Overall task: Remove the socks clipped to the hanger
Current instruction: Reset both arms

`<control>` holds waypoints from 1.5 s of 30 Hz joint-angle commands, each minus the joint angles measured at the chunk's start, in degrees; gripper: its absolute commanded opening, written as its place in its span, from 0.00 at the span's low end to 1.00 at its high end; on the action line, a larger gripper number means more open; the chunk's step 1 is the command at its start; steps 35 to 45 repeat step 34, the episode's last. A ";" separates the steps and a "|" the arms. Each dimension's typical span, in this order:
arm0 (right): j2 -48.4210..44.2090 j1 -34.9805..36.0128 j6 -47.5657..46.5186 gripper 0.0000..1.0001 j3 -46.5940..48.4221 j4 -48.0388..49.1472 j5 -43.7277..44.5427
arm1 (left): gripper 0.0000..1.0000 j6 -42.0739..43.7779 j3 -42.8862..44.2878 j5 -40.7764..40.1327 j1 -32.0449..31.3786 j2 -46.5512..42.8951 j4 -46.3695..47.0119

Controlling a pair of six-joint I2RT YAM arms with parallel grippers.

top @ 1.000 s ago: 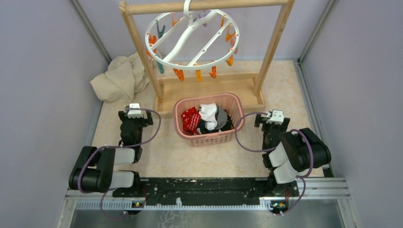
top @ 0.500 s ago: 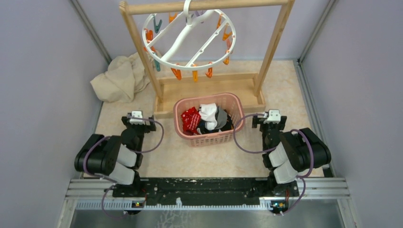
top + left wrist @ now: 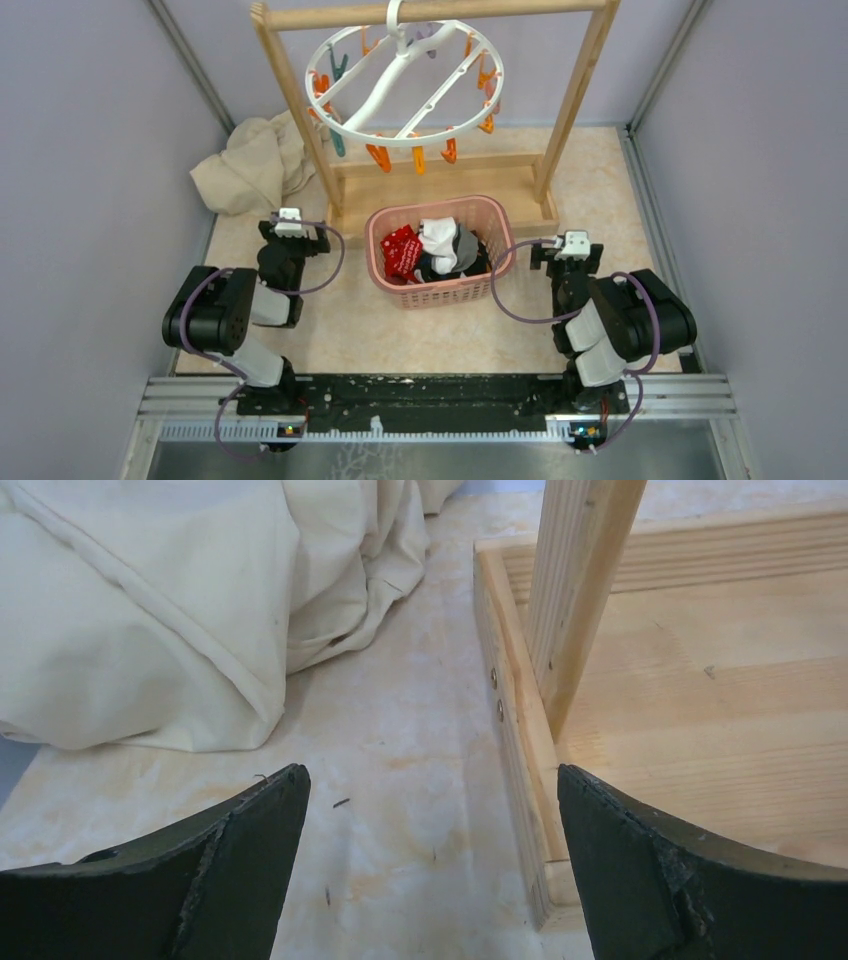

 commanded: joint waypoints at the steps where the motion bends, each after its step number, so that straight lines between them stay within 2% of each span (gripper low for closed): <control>1: -0.18 -0.65 -0.16 0.98 -1.88 9.48 -0.94 | 0.99 -0.55 0.27 1.35 0.27 -0.24 -4.03; 4: -0.21 -0.65 -0.16 0.99 -1.83 9.25 -1.02 | 0.99 -0.37 1.75 2.11 0.27 0.08 -6.54; 45: -0.78 -0.66 -0.16 0.99 -1.28 7.63 -1.21 | 0.99 -0.26 1.76 2.21 0.29 0.05 -6.37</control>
